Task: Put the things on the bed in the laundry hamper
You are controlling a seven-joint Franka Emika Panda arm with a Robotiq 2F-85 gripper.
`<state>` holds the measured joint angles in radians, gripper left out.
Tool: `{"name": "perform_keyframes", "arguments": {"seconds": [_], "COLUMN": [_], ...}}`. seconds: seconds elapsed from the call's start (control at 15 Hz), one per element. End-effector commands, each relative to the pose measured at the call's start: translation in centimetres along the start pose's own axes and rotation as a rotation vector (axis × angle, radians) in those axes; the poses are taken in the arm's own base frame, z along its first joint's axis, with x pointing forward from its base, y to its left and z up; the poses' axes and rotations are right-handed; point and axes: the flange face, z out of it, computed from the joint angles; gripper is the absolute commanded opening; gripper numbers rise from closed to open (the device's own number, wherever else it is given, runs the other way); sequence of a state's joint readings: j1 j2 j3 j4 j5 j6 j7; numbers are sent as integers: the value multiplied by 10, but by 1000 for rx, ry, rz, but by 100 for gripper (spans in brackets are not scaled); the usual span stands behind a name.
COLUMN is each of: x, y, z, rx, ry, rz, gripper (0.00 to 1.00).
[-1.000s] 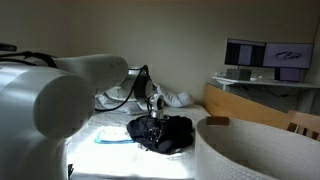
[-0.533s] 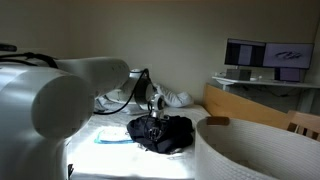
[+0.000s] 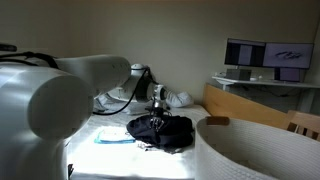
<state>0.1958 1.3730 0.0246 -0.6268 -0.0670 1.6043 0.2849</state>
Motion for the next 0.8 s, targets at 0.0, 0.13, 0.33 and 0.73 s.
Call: {"name": "perform_keyframes", "arguments": {"seconds": [0.0, 0.13, 0.33, 0.73], "x": [-28, -49, -81, -122], "y": [-1, -4, -6, -8], "z": [-80, -125, -178, -256], "rx": [-15, -13, -18, -23], "ry": [-8, -20, -37, 51], "rz": [-129, -187, -223, -59], "gripper": [10, 10, 10, 10]}}
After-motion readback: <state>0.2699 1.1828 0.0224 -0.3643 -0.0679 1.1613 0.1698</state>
